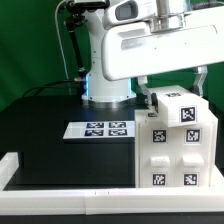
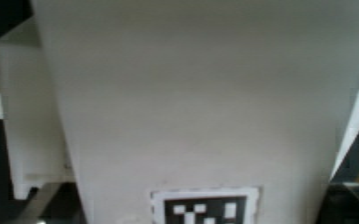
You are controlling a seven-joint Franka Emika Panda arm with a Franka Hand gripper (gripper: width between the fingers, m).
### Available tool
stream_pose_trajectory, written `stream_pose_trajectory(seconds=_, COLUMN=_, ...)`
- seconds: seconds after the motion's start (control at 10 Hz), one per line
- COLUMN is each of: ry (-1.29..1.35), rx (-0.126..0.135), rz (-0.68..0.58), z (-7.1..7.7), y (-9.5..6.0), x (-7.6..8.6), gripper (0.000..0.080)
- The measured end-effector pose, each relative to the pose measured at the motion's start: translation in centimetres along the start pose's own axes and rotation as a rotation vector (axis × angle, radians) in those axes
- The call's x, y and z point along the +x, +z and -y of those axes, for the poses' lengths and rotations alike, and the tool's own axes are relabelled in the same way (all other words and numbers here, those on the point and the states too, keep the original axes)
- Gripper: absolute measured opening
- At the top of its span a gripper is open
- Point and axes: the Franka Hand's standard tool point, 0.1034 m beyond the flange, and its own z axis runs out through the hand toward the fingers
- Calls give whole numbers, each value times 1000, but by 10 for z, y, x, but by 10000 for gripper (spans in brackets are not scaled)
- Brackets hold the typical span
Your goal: Assemble cabinet
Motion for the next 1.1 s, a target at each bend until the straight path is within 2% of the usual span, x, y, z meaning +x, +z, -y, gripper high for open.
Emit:
stream_pose_trajectory(seconds=0.4, ry=241, rx=-3, rz=-7, z=-6, y=-1, x=2, gripper=557)
stream_pose_trajectory(seconds=0.5, ry=380, rx=3, rz=-22, z=-8, y=-2, x=1, gripper=557)
stream_pose_trajectory(seconds=1.1, ry=960, rx=18, rz=-27, z=0, y=0, x=-8, gripper=558)
